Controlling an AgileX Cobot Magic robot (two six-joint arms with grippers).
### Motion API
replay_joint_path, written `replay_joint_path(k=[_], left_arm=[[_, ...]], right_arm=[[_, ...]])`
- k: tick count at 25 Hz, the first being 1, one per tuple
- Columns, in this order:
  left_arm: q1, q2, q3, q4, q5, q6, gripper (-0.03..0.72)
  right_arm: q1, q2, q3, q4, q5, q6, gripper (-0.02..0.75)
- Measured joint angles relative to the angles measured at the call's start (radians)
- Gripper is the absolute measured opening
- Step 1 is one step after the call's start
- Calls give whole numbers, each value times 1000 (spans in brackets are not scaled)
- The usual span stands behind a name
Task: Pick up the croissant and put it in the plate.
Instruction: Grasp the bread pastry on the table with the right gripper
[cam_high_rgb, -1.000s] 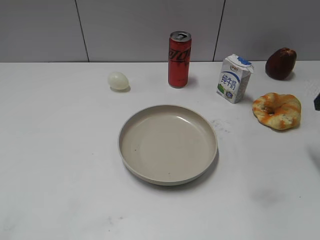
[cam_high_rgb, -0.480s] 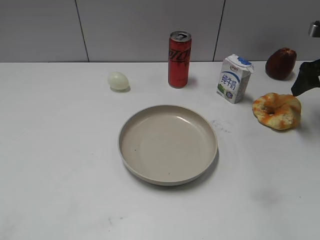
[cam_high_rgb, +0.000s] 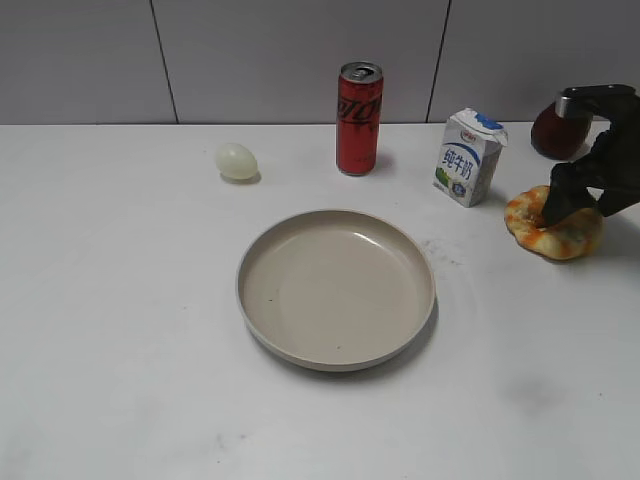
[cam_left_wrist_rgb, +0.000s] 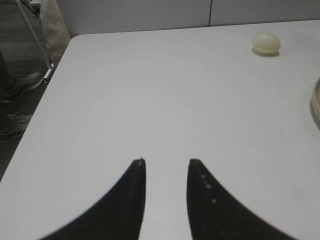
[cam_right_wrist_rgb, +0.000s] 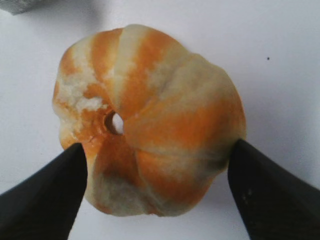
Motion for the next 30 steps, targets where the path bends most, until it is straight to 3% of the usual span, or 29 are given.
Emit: replay_joint_path(k=[7, 19, 23, 30], left_arm=[[0, 0, 0, 0, 0, 0, 228], [0, 0, 0, 0, 0, 0, 228], [0, 0, 0, 0, 0, 0, 228], [0, 0, 0, 0, 0, 0, 228]], right_arm=[[0, 36, -1, -92, -41, 78, 666], [0, 60, -9, -53, -73, 49, 611], [0, 62, -9, -46, -72, 46, 521], [0, 62, -11, -38, -55, 54, 247]])
